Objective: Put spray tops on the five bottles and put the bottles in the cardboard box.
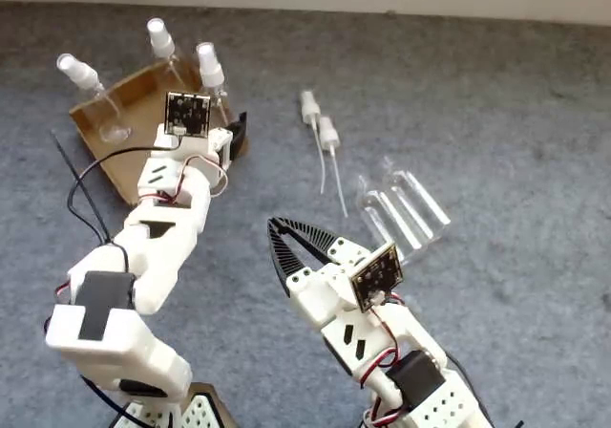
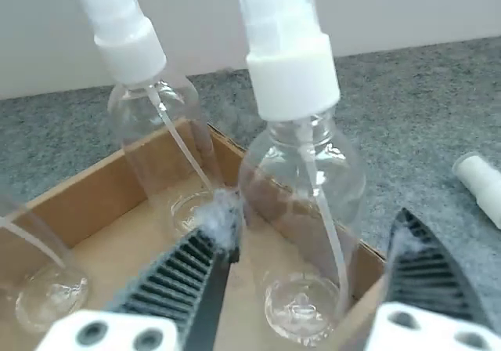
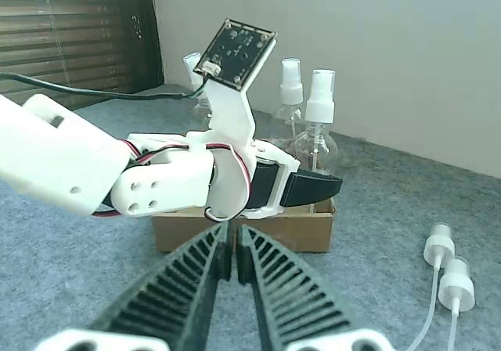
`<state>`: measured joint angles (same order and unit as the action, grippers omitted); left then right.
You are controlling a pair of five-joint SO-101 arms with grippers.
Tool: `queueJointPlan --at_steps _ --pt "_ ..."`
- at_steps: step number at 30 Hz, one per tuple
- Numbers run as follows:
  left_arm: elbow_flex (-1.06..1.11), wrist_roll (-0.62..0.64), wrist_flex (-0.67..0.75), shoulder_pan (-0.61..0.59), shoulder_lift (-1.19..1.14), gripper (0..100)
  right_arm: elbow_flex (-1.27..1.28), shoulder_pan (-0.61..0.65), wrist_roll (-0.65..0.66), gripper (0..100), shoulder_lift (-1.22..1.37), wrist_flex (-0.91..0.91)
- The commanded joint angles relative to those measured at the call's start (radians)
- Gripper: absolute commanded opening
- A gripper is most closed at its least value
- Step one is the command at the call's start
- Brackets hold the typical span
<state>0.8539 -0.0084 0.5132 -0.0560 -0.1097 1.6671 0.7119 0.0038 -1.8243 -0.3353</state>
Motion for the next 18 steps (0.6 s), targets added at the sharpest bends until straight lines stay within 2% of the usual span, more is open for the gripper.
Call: queueJointPlan --at_steps 1,13,18 --pt "0.008 -0.011 -0.109 -0.005 0.147 26 0.099 0.008 0.012 1.2 -0.013 0.024" --pt "0.002 -0.011 -0.571 -0.007 0.473 26 0.099 0.007 0.012 1.2 -0.013 0.024" --pt "0.002 -0.011 -0.712 -0.007 0.61 26 0.099 0.007 0.012 1.2 -0.013 0.024"
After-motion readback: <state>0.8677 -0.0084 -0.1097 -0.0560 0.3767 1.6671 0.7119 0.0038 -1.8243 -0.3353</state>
